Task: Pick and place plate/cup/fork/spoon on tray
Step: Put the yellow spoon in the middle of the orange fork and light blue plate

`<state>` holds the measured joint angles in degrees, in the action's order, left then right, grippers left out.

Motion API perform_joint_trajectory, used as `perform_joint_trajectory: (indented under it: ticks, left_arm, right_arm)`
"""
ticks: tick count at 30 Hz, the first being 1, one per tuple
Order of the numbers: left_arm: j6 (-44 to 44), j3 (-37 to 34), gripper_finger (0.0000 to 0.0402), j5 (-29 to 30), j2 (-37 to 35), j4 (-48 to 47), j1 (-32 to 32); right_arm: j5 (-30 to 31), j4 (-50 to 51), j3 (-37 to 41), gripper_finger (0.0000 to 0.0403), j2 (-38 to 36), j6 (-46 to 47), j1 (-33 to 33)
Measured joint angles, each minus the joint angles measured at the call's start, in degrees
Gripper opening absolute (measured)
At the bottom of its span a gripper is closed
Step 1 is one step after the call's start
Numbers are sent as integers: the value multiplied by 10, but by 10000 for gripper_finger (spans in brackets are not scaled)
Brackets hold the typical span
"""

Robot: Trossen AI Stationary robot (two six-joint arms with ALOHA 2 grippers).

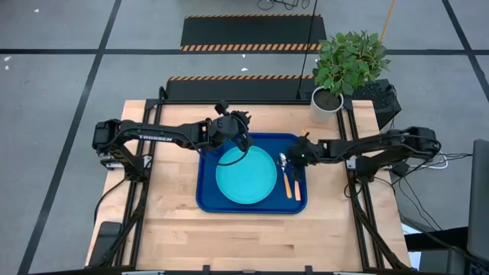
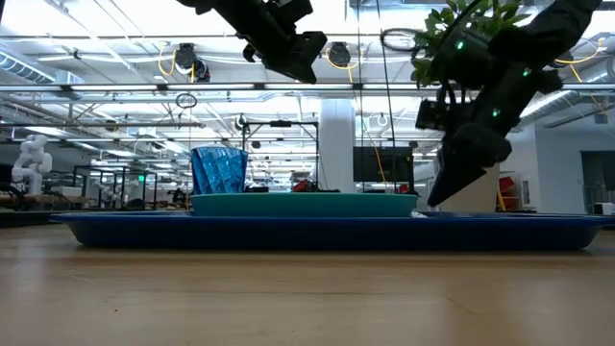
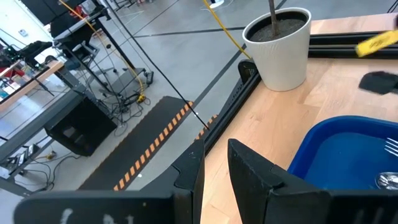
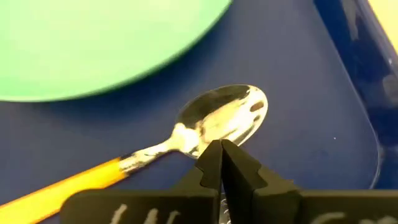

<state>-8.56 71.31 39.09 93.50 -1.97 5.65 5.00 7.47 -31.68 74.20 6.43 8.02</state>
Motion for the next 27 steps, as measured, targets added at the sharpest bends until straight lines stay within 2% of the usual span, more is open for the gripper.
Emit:
perform_joint_trajectory:
  ticks: [4,9,16,27]
  left_arm:
    - [0,0,74,0,0,0,0]
    - [0,0,74,0,0,1,0]
    - [1,0,74,0,0,3,0]
    - [-2,0,74,0,0,5,-7]
  right_arm:
    - [14,24,0,0,-46,28,-28]
    - [-20,63,0,0,-68,85,-69]
    - [-18,61,0,0,-19,139,-135]
    - [-21,9,0,0,35,160,-152]
